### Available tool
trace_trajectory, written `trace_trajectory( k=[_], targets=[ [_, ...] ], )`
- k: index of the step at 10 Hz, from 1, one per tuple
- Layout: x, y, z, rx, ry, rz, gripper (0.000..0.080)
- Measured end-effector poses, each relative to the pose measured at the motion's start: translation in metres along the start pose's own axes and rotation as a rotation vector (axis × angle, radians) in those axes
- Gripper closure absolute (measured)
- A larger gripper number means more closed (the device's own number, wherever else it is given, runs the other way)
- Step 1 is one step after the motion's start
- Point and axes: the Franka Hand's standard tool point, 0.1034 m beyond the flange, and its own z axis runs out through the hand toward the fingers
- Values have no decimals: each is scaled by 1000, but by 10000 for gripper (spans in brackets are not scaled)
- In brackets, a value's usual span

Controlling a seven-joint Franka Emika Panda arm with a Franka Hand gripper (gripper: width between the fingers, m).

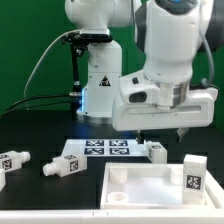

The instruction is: Assemble square table

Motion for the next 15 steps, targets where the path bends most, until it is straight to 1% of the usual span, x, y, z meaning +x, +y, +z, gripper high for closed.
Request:
trace_trajectory(
  k=[1,2,3,4,5,6,7,8,10,12,13,15],
  targets=[
    [-2,-3,2,-1,-53,14,151],
    [-4,-1,3,1,-94,20,151],
    [-6,1,4,4,-163,29,151],
    [-6,4,6,3,-226,56,151],
    [-4,9,10,-1,-337,105,151],
    [4,13,12,2,-401,112,151],
    [9,12,18,4,-434,119,151],
    [9,6,24,1,-437,125,151],
    [12,-4,29,-8,-417,147,151],
    [7,-2,35,-25,-430,214,151],
    [8,-1,34,-23,-427,217,204],
    [8,0,34,-22,-428,221,480]
  ],
)
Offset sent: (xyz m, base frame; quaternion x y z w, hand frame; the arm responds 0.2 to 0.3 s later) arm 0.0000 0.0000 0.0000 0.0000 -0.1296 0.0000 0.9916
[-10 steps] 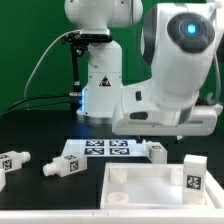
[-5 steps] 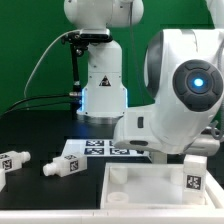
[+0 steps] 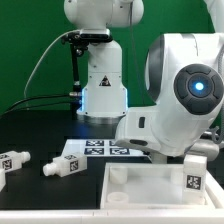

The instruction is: Assemble square table

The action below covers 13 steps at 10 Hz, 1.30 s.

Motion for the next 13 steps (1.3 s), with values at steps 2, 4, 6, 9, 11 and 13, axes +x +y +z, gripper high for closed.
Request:
trace_trajectory(
  k=[2,4,6,9,11,13],
  targets=[
    [0,1,0,2,0,2,516],
    [1,4,-7,9,11,-8,516],
    [-6,25,-73,76,135,-72,516],
    [2,75,-163,191,441,-139,515],
    [5,85,-171,204,614,-115,515],
    [11,86,-177,202,752,-100,515]
  ],
)
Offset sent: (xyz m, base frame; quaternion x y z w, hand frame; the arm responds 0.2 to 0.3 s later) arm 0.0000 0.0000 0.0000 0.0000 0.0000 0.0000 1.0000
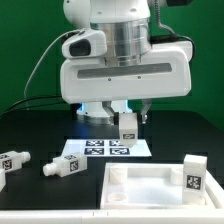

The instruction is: Assemble square table

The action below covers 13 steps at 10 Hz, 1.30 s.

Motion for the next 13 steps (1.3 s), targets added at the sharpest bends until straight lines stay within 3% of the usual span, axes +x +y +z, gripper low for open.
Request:
trace_trajectory(
  k=[1,2,3,4,7,8,9,10,11,13],
  targets=[
    [3,0,1,-9,83,-4,515],
    [17,-3,-5,11,149,-12,515],
    [41,-3,-22,32,286,-25,515],
    [58,4,-35,19,449,-54,515],
    [51,28,-46,-100,691,-46,515],
    [53,42,-55,-181,811,-52,515],
    [49,37,-39,-156,775,-51,515],
    [56,21,-36,-108,730,-54,515],
    [69,17,-42,-96,738,-52,515],
    [85,9,-29,-69,738,-7,515]
  ],
)
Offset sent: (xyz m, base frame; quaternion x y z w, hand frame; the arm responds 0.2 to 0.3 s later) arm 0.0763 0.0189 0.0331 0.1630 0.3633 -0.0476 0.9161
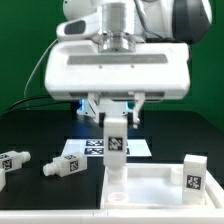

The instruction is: Assemble square table

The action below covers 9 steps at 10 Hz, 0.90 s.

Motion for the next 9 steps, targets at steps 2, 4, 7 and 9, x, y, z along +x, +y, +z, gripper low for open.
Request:
trace_trajectory(
  k=[2,4,7,9],
  targets=[
    [-5,-9,3,1,13,23,515],
    [-5,-8,3,-1,13,25,515],
    [-20,12,8,-21,-3,21,515],
    [-26,13,14,-26,-7,15,515]
  ],
)
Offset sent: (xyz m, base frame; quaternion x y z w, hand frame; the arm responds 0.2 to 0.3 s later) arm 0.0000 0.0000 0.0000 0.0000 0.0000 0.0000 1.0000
